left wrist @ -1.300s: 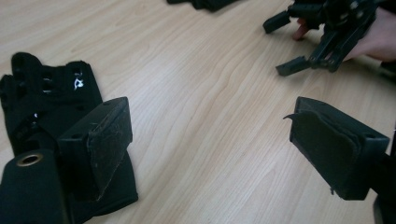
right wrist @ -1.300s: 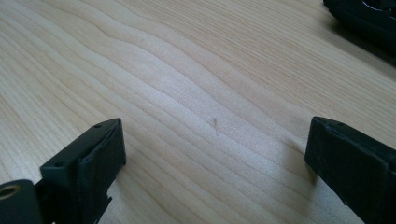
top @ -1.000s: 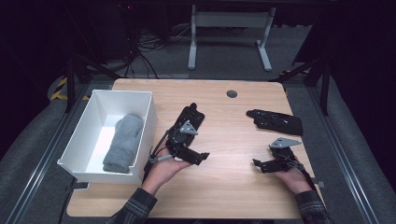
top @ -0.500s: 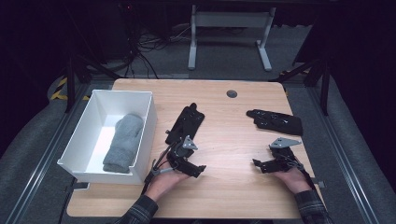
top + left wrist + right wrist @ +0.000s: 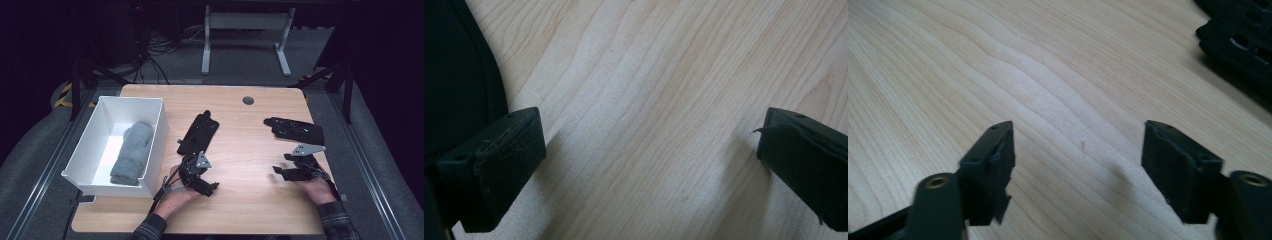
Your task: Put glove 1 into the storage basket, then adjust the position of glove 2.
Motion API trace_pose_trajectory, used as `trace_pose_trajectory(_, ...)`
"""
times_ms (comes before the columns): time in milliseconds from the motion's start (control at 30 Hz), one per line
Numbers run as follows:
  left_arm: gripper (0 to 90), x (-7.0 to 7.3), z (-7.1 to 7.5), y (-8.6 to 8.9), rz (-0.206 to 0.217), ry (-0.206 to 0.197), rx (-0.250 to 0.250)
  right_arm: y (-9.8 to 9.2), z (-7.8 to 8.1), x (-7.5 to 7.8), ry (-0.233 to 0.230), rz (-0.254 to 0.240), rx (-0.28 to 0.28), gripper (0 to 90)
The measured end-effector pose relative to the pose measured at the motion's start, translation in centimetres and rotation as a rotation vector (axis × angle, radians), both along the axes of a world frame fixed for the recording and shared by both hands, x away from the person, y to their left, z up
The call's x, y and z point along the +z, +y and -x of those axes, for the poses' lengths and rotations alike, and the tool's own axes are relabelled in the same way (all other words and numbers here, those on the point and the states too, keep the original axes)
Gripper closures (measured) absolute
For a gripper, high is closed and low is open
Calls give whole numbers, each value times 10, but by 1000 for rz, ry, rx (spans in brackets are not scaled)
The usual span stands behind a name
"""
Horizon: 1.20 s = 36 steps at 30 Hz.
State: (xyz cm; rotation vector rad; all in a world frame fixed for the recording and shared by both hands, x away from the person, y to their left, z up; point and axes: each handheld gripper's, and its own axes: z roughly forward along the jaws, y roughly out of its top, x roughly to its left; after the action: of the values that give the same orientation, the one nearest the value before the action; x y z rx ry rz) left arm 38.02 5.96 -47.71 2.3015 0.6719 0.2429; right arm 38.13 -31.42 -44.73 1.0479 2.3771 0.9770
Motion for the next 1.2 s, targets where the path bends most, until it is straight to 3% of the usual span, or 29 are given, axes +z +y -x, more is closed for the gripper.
trace_pose_trajectory(67, 0, 0, 0, 0, 0, 1, 2, -4, -2, 6, -7, -5, 3, 522)
trace_pose_trajectory(133, 0, 0, 1, 0, 0, 1, 3, -6, -4, 9, -15, -7, 2, 565)
trace_pose_trajectory(233, 0, 0, 2, 1, -3, 5, 16, -10, -9, 17, -33, -5, -9, 727)
trace_pose_trajectory(400, 0, 0, 2, 3, 0, 3, -3, -18, -19, 29, -75, -14, -43, 893)
trace_pose_trajectory(600, 2, 0, 1, 13, 0, -2, -51, -34, -40, 35, -89, -9, -104, 900)
trace_pose_trajectory(733, 3, -1, 2, 18, -1, 2, -55, -44, -53, 34, -82, 0, -143, 900)
trace_pose_trajectory(1200, 1, -1, 3, 22, 0, 2, -49, -81, -86, 14, -58, 59, -293, 900)
